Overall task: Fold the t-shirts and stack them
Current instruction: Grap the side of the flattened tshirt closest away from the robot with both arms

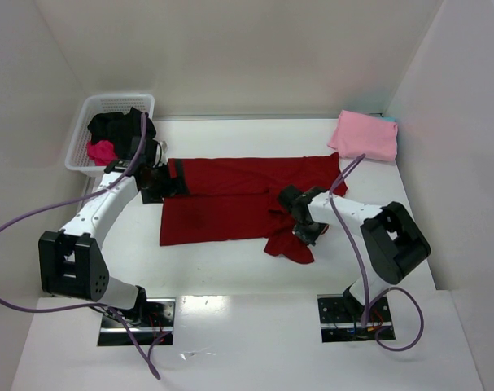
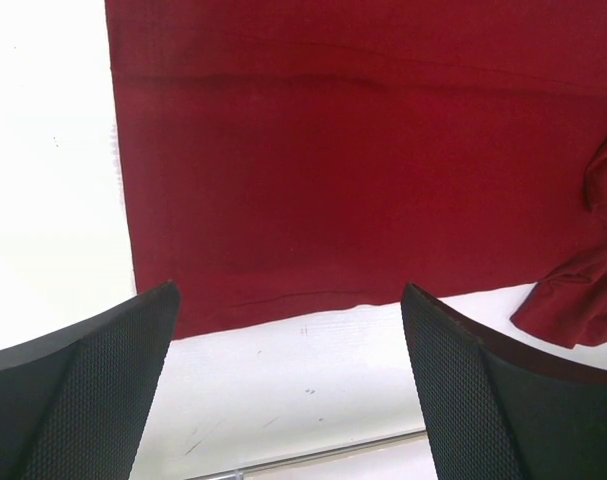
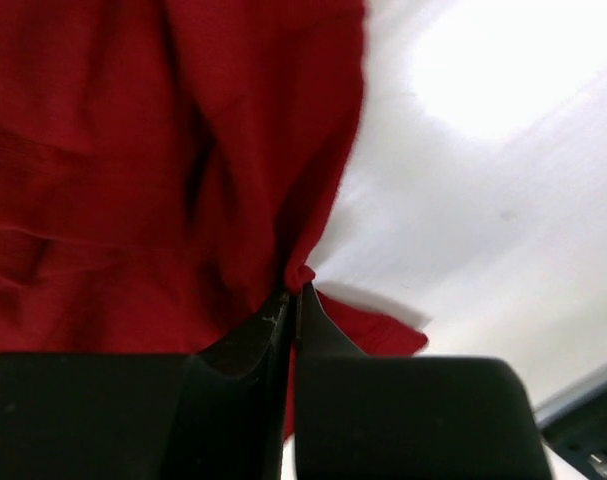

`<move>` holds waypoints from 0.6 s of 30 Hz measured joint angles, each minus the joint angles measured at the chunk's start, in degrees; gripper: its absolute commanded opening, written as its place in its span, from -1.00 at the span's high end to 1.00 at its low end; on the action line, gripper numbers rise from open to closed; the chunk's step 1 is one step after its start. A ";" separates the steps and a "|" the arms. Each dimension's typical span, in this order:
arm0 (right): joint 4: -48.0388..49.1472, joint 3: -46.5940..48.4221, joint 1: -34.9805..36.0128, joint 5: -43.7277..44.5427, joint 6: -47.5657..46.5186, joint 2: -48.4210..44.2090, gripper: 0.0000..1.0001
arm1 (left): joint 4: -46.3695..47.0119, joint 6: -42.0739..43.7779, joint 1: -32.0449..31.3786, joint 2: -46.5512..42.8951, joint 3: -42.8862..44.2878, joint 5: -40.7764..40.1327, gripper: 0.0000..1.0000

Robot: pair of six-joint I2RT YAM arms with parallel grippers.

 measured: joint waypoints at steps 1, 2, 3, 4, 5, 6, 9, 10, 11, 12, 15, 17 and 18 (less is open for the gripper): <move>-1.36 0.00 0.00 -0.09 0.13 -0.76 1.00 | -0.20 -0.04 0.00 -0.09 0.11 -0.13 -0.98; -2.49 0.02 0.00 -0.15 0.35 -1.77 1.00 | -0.39 -0.17 0.00 -0.28 0.13 -0.17 -0.98; -3.48 0.02 0.00 -0.17 0.57 -3.08 1.00 | -0.66 -0.20 0.00 -0.52 0.13 -0.26 -0.98; -4.31 0.02 -0.02 -0.24 0.76 -4.55 1.00 | -0.98 -0.24 0.00 -0.72 0.13 -0.35 -0.98; -5.42 0.04 -0.02 -0.26 1.05 -6.88 1.00 | -1.33 -0.44 0.00 -1.05 0.11 -0.39 -0.98; -6.34 0.09 -0.04 -0.24 1.25 -8.85 1.00 | -1.73 -0.52 0.00 -1.31 0.11 -0.42 -0.98; -9.25 0.13 -1.03 -0.33 1.44 -14.12 1.00 | -3.23 -1.51 0.00 -2.38 -0.35 -1.31 -0.98; -9.79 0.13 -1.27 -0.35 1.44 -14.80 1.00 | -3.78 -2.08 0.00 -3.04 -0.90 -1.81 -0.98; -10.27 0.13 -1.44 -0.35 1.46 -15.28 1.00 | -4.07 -2.64 0.00 -3.74 -1.66 -2.51 -0.98; -10.82 0.13 -1.73 -0.35 1.46 -15.58 1.00 | -4.46 -3.58 0.00 -4.42 -2.43 -3.04 -0.98; -11.67 0.13 -2.01 -0.46 1.25 -15.65 0.99 | -5.84 -6.47 -0.04 -5.99 -4.90 -4.66 -0.98; -12.02 0.13 -2.08 -0.57 1.09 -15.69 0.99 | -6.43 -8.09 -0.48 -5.99 -5.51 -5.60 -0.98; -12.13 0.13 -2.08 -0.59 0.87 -15.78 0.96 | -6.45 -8.76 -0.83 -5.99 -5.75 -6.23 -0.98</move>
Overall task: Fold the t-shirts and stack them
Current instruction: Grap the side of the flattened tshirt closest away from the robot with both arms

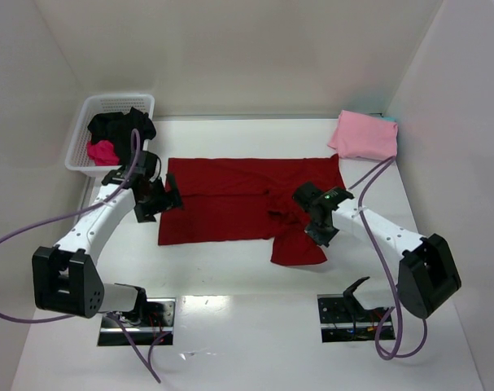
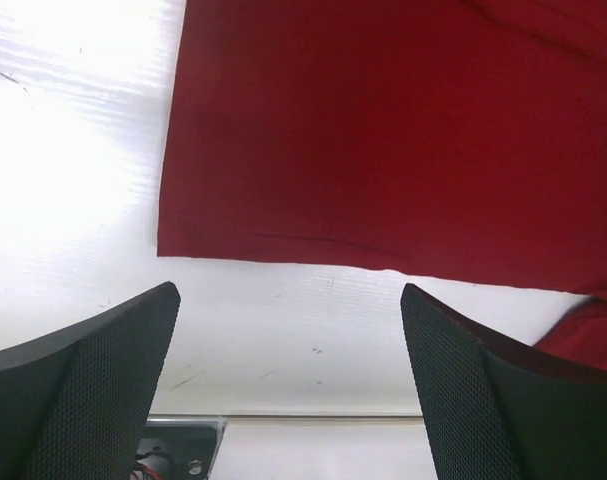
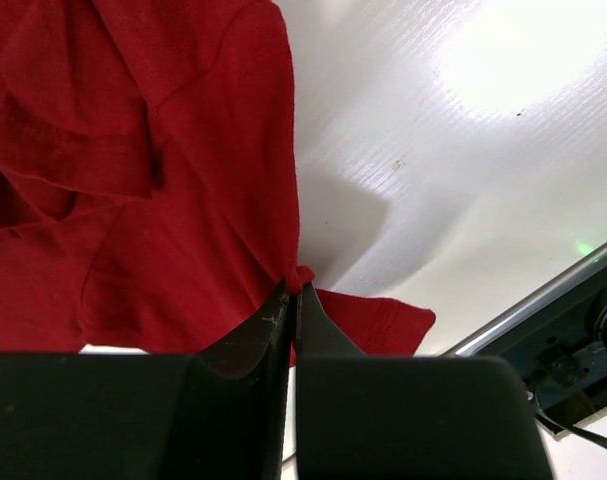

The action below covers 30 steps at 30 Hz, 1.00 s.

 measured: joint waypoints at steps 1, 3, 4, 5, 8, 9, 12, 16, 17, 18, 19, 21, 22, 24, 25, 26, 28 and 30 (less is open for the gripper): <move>-0.09 0.00 0.00 -0.02 -0.20 -0.22 0.96 | -0.17 -1.01 -0.59 0.00 -0.17 -0.74 -0.98; -0.09 0.00 -0.24 -0.13 -0.66 -0.98 0.93 | -0.48 -2.34 -1.38 0.00 -0.59 -2.01 -0.98; -0.11 0.00 -0.39 -0.15 -1.05 -1.46 0.93 | -0.85 -2.75 -1.77 0.00 -0.83 -2.47 -0.98; -0.09 0.00 -0.66 -0.22 -1.38 -2.05 0.93 | -1.40 -3.48 -2.19 0.00 -1.09 -2.97 -0.98; -0.04 0.00 -1.40 -0.28 -2.38 -3.63 0.93 | -3.34 -5.25 -3.28 0.00 -2.14 -4.46 -0.98; -0.02 0.00 -1.62 -0.28 -2.73 -3.98 0.93 | -3.91 -5.51 -3.43 0.02 -2.29 -4.83 -0.98; 0.22 0.00 -2.12 -0.57 -4.28 -4.81 0.93 | -5.14 -6.60 -4.28 0.83 -2.34 -6.25 -0.98; 1.20 0.00 -2.40 -1.07 -6.23 -5.55 0.93 | -5.97 -8.04 -4.66 4.79 -2.32 -8.41 -0.98; 1.51 0.00 -2.47 -1.29 -6.78 -5.79 0.93 | -6.08 -8.39 -4.66 6.01 -2.32 -8.83 -0.98; 1.79 0.00 -2.58 -1.53 -7.21 -5.97 0.93 | -6.12 -8.66 -4.74 7.08 -2.32 -9.18 -0.98; 2.08 0.00 -2.71 -1.70 -7.67 -6.23 0.93 | -6.16 -8.98 -4.87 8.11 -2.32 -9.55 -0.98; 2.62 0.00 -2.86 -2.10 -8.46 -6.75 0.93 | -6.14 -9.79 -4.98 9.14 -2.32 -10.05 -0.98; 2.75 0.00 -2.86 -2.32 -8.76 -6.99 0.93 | -6.14 -10.01 -5.03 9.49 -2.32 -10.34 -0.98; 3.02 -0.02 -2.89 -2.60 -9.31 -7.50 0.93 | -6.08 -10.45 -5.03 10.47 -2.32 -11.10 -0.98; 3.06 -0.02 -2.89 -2.82 -9.62 -7.69 0.93 | -6.08 -11.02 -5.03 11.06 -2.32 -11.30 -0.98; 3.08 -0.02 -2.89 -3.02 -9.94 -7.80 0.93 | -6.05 -11.37 -5.03 11.91 -2.32 -11.67 -0.98; 3.17 -0.02 -2.91 -3.32 -10.34 -8.00 0.93 | -6.01 -11.74 -5.03 13.20 -2.32 -12.13 -0.98; 3.30 -0.02 -2.91 -3.72 -10.69 -8.15 0.93 | -5.84 -12.63 -5.03 14.21 -2.49 -12.46 -0.98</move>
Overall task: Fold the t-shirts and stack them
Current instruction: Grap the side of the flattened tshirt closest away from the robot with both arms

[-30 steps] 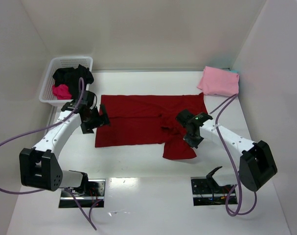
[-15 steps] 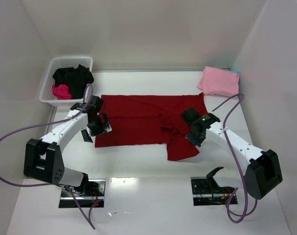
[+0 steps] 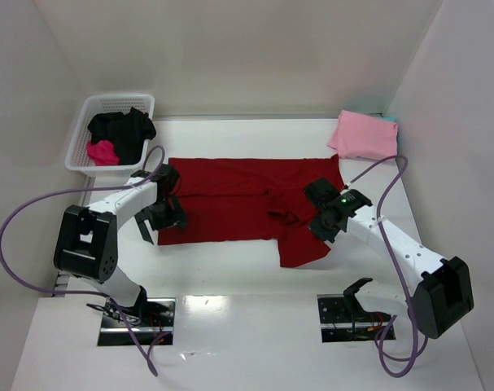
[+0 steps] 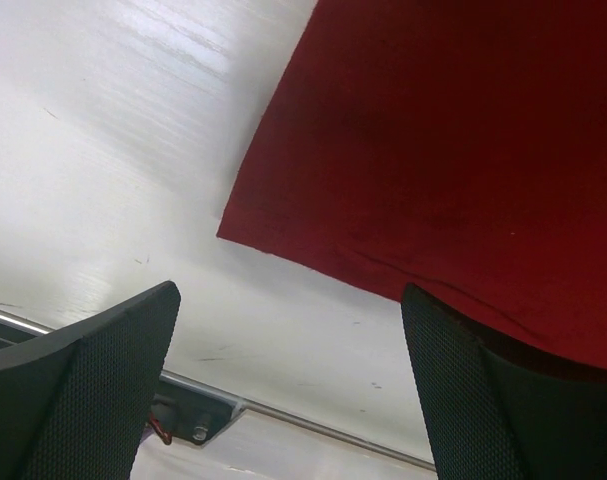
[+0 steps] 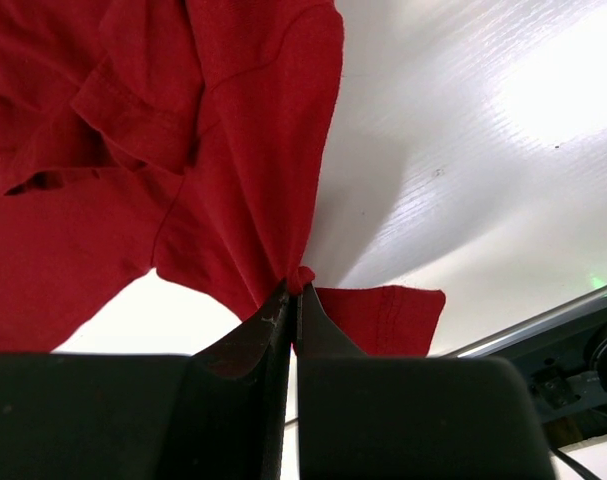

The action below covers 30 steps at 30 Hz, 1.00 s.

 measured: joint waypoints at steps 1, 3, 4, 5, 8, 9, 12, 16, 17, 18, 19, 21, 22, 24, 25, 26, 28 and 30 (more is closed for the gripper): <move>0.09 0.00 0.00 -0.15 -0.20 -0.07 0.93 | 0.04 -0.33 0.00 0.24 -0.11 -0.13 -0.98; 0.13 0.00 0.00 -0.42 -0.59 -0.28 0.93 | 0.37 -1.18 0.00 0.39 -0.46 -0.22 -0.98; 0.13 0.00 0.00 -0.48 -0.72 -0.39 0.93 | 0.59 -1.62 0.00 0.39 -0.66 -0.24 -0.98; 0.13 0.00 0.00 -0.57 -0.87 -0.48 0.93 | 0.87 -1.77 0.00 0.39 -0.87 -0.26 -0.98; 0.11 0.00 0.00 -0.74 -1.09 -0.59 0.93 | 1.14 -2.43 0.00 0.63 -1.33 -0.33 -0.98; 0.11 0.00 0.00 -0.74 -1.11 -0.59 0.91 | 1.20 -2.84 0.00 0.74 -1.38 -0.33 -0.98; 0.11 0.00 0.00 -0.76 -1.25 -0.61 0.91 | 1.77 -3.28 0.00 0.83 -1.75 -0.37 -0.98; 0.11 0.00 0.00 -0.76 -1.27 -0.76 0.91 | 2.64 -4.39 0.00 0.85 -2.73 -0.63 -0.98; 0.11 0.00 0.00 -0.76 -1.27 -0.81 0.91 | 2.80 -4.52 0.00 0.85 -2.95 -0.66 -0.98; 0.11 0.00 0.00 -0.76 -1.27 -0.83 0.91 | 3.10 -4.79 0.00 0.85 -3.48 -0.66 -0.98; 0.09 0.00 -0.11 -0.81 -1.27 -0.90 0.91 | 3.50 -5.01 0.00 0.85 -4.13 -0.66 -0.98; 0.07 -0.04 -0.44 -0.87 -1.36 -1.22 0.91 | 4.04 -6.03 0.00 0.83 -5.44 -0.24 -0.95; 0.04 -0.07 -0.68 -0.92 -1.40 -1.46 0.91 | 4.17 -6.25 0.00 0.68 -5.60 -0.24 -0.95; 0.04 -0.07 -1.03 -0.94 -1.53 -1.95 0.91 | 4.37 -6.40 0.00 0.57 -5.77 -0.13 -0.93; 0.04 -0.09 -1.11 -0.94 -1.73 -2.21 0.91 | 4.42 -6.54 0.00 0.57 -5.77 -0.11 -0.90; 0.04 -0.09 -1.18 -0.94 -1.81 -2.36 0.91 | 4.46 -6.69 0.00 0.57 -5.77 -0.11 -0.90; 0.04 -0.09 -1.18 -0.98 -1.97 -2.54 0.91 | 4.48 -7.32 0.00 0.57 -5.81 -0.11 -0.87; 0.04 -0.09 -1.18 -1.01 -2.14 -2.54 0.88 | 4.70 -7.63 0.00 0.46 -6.03 -0.02 -0.83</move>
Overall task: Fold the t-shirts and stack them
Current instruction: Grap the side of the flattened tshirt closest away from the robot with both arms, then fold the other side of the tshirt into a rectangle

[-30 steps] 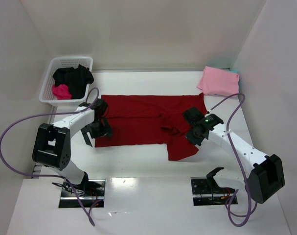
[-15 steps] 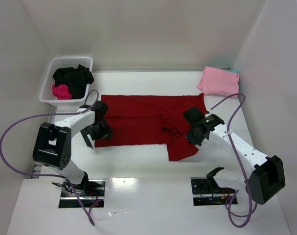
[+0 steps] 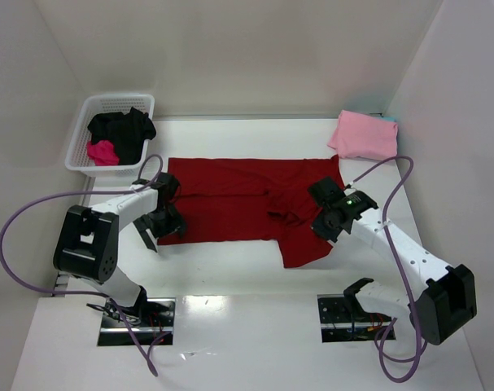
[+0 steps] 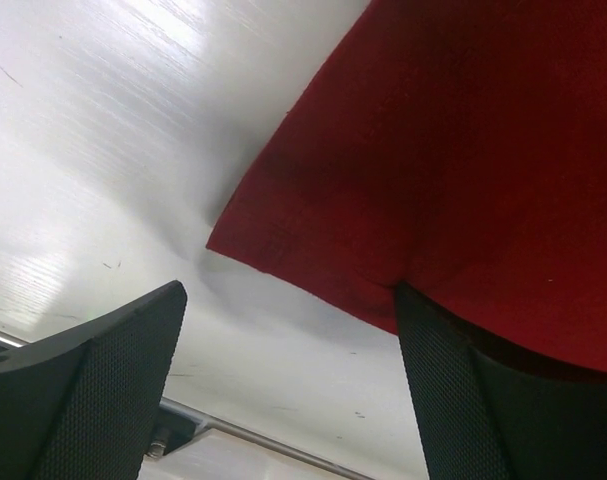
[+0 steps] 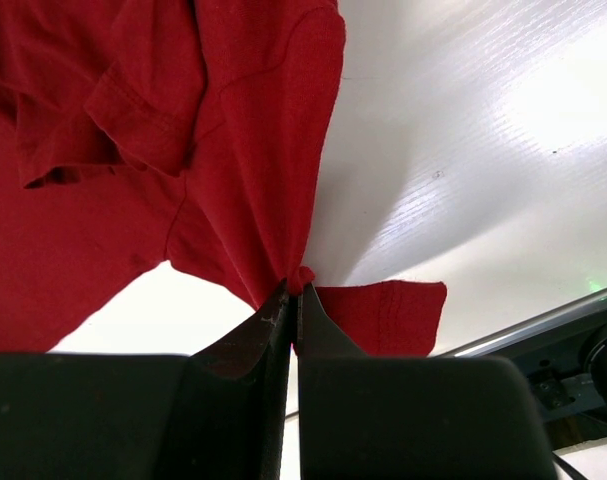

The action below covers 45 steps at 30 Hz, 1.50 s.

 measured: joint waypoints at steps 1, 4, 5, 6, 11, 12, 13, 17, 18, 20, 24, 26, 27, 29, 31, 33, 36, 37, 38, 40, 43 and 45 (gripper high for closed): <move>0.00 0.00 -0.02 0.00 -0.09 -0.02 0.88 | 0.24 -0.15 0.00 -0.17 -0.15 0.07 -0.83; 0.00 0.00 -0.02 -0.17 -0.22 -0.11 0.88 | 0.76 -0.98 0.00 -0.28 -0.48 0.22 -0.70; 0.02 0.00 -0.02 -0.24 -0.22 -0.11 0.88 | 0.94 -1.42 0.00 -0.35 -0.52 0.33 -0.65; 0.02 0.00 -0.02 -0.31 -0.24 -0.11 0.88 | 1.14 -1.64 0.00 -0.37 -0.61 0.33 -0.60; 0.02 0.00 -0.02 -0.55 -0.24 -0.11 0.88 | 2.97 -3.10 -0.44 -0.92 -1.33 0.26 -0.09; 0.02 0.00 -0.02 -0.59 -0.24 -0.11 0.88 | 3.48 -3.50 -0.48 -0.94 -1.40 0.15 -0.01; 0.02 0.00 -0.02 -0.59 -0.24 -0.11 0.88 | 3.93 -3.43 -0.50 -0.98 -1.51 0.09 0.08; 0.02 0.00 -0.02 -0.68 -0.26 -0.11 0.88 | 5.64 -4.50 -0.59 -1.05 -1.66 -0.33 0.72; 0.02 0.00 -0.02 -0.70 -0.28 -0.11 0.88 | 5.90 -4.46 -0.59 -1.07 -1.70 -0.52 0.89; 0.02 0.00 -0.02 -0.76 -0.33 -0.13 0.88 | 6.45 -4.48 -0.59 -1.27 -1.88 -0.81 0.97; 0.02 0.00 -0.02 -0.79 -0.39 -0.13 0.88 | 6.93 -4.35 -0.59 -1.79 -2.36 -1.42 0.97; 0.02 0.00 -0.02 -0.81 -0.39 -0.13 0.88 | 6.97 -4.28 -0.70 -1.84 -2.36 -1.53 1.00; 0.02 -0.02 -0.02 -0.85 -0.39 -0.13 0.88 | 6.97 -4.26 -0.74 -1.92 -2.36 -1.62 1.00; 0.04 -0.09 -0.02 -0.90 -0.39 -0.15 0.88 | 7.02 -4.15 -0.76 -2.21 -2.40 -2.12 1.00; 0.04 -0.22 -0.02 -0.98 -0.42 -0.20 0.88 | 6.95 -4.00 -0.79 -2.62 -2.38 -2.43 1.00; 0.00 -0.37 -0.02 -1.05 -0.39 -0.28 0.88 | 6.56 -3.93 -1.14 -3.17 -2.21 -2.67 1.00; 0.04 -0.37 -0.02 -1.09 -0.42 -0.35 0.91 | 4.74 -2.84 -1.53 -5.20 -0.50 -2.91 1.00; 0.04 -0.37 -0.04 -1.09 -0.42 -0.37 0.95 | 3.89 -2.54 -1.70 -6.23 0.57 -3.10 1.00; 0.04 -0.35 -0.02 -1.09 -0.42 -0.46 0.99 | 3.61 -2.40 -1.75 -6.82 1.18 -3.17 1.00; 0.02 -0.22 -0.02 -0.94 -0.37 -0.94 1.00 | 2.32 -1.33 -1.77 -9.11 3.87 -3.34 1.00; -0.02 0.68 -0.11 -0.46 -0.17 -2.64 1.00 | 1.70 0.17 -1.77 -12.11 7.52 -3.63 1.00; 0.00 1.99 -0.98 -0.20 -0.15 -4.09 1.00 | 1.36 1.01 -1.77 -13.25 8.68 -3.91 1.00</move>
